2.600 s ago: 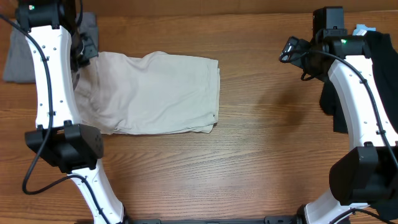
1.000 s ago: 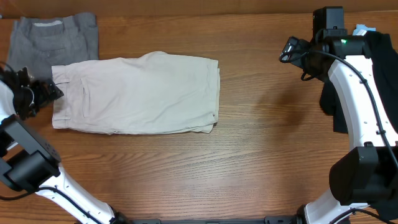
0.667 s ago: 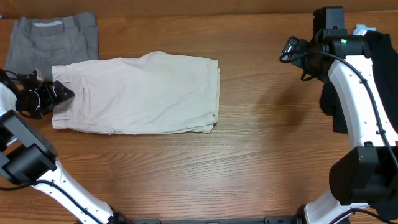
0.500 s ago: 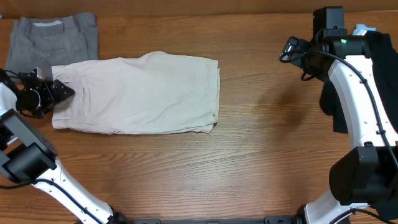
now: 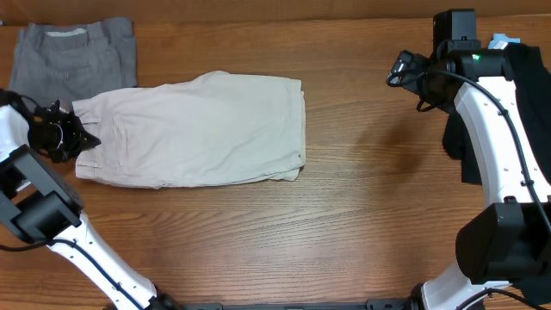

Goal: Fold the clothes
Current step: 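Lift the left end and fold it rightward over the pants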

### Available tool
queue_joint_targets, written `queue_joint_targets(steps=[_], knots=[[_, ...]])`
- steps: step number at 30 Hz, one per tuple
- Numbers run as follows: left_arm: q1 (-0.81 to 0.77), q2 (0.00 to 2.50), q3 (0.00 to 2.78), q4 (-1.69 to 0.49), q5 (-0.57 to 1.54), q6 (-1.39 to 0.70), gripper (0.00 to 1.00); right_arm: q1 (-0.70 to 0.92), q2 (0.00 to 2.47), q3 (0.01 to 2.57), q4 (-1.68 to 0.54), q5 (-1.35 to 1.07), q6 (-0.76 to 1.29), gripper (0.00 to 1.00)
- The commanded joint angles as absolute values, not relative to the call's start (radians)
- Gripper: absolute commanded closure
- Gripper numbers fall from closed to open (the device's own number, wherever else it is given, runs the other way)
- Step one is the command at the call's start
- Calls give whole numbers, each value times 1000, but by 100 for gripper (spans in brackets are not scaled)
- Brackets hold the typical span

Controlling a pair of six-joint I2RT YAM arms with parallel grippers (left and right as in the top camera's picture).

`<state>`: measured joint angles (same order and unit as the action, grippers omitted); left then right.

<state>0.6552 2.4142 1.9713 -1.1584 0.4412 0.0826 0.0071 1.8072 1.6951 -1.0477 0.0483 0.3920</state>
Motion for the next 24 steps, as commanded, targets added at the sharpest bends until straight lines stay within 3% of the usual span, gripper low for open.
queue_joint_targets(steps=[1, 13, 24], knots=[[634, 2412, 2116, -1256, 297, -51, 96, 3, 1794, 1712, -1045, 43, 396, 0], [422, 2203, 2540, -1570, 14, -262, 96, 3, 1794, 1712, -1046, 43, 396, 0], [114, 2185, 2563, -1683, -12, -293, 96, 3, 1794, 1712, -1045, 43, 396, 0]])
